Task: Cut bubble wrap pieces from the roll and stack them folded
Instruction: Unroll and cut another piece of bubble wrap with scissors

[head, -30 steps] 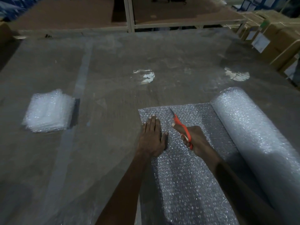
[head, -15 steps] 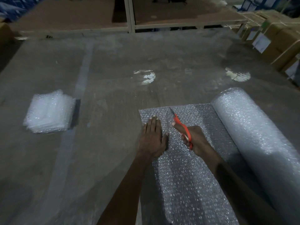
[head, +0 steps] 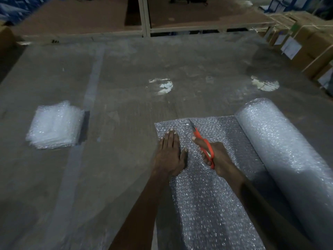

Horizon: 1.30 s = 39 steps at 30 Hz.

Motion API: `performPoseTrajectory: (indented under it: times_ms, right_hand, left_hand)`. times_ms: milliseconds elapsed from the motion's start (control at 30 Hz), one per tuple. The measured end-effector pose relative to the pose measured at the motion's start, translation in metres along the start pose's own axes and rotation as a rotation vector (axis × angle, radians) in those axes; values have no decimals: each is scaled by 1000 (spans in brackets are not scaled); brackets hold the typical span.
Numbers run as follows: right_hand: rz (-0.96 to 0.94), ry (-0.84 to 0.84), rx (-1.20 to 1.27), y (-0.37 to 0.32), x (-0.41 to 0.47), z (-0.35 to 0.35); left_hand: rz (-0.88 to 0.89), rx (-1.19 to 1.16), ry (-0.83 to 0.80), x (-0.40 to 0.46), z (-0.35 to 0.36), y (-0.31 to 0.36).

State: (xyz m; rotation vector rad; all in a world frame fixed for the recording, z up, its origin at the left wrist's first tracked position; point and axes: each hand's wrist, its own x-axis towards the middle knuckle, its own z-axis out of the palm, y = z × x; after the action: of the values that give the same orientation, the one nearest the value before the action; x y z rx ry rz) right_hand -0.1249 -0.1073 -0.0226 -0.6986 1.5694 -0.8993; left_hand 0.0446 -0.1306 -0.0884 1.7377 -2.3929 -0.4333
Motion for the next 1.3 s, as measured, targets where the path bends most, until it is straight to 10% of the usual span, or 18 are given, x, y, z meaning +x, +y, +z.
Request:
performPoseTrajectory:
  times_ms: [1300]
  right_hand:
    - [-7,-26,-45,-16,10,5]
  left_hand:
    - [0,5,19,2,6,-2]
